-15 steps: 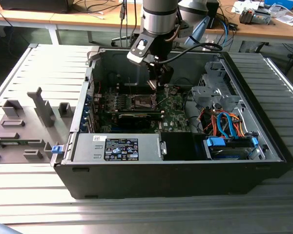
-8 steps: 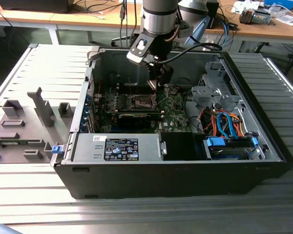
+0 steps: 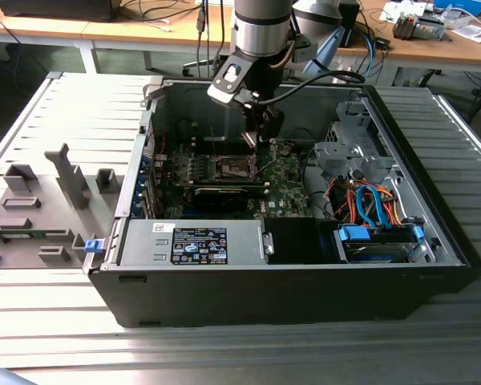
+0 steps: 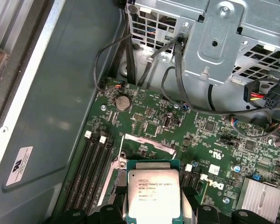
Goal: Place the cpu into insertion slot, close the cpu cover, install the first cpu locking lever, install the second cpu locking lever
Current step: 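Place the cpu into insertion slot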
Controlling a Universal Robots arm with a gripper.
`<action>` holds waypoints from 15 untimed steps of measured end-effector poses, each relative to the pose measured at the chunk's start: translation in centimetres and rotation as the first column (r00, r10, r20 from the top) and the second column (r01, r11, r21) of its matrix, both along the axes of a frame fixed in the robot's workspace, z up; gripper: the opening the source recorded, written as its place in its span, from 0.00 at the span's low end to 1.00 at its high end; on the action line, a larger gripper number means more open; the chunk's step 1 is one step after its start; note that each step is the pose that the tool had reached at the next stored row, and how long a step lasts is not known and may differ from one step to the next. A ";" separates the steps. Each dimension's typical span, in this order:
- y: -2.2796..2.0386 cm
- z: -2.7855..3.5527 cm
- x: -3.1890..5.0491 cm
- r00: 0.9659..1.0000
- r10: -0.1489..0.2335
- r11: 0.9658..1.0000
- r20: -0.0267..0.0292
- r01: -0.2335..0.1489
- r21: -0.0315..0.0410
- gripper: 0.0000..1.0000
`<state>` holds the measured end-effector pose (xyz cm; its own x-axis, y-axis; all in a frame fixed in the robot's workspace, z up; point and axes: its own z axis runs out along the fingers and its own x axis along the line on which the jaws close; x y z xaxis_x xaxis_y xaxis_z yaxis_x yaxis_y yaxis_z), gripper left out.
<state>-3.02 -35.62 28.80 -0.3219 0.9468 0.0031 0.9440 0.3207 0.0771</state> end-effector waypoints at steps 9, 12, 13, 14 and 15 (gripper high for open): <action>0.00 0.00 0.00 1.000 -0.013 1.000 0.000 0.013 -0.001 0.54; 0.00 0.00 0.00 1.000 -0.017 1.000 0.000 0.017 -0.001 0.54; 0.00 0.00 0.00 1.000 -0.019 1.000 0.000 0.019 -0.001 0.54; 0.00 0.00 0.00 1.000 -0.020 1.000 0.000 0.020 -0.001 0.54; 0.00 0.00 0.00 1.000 -0.021 1.000 0.000 0.021 -0.001 0.54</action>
<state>-3.02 -35.62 28.80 -0.3018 0.9534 0.0018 0.9506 0.3008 0.0767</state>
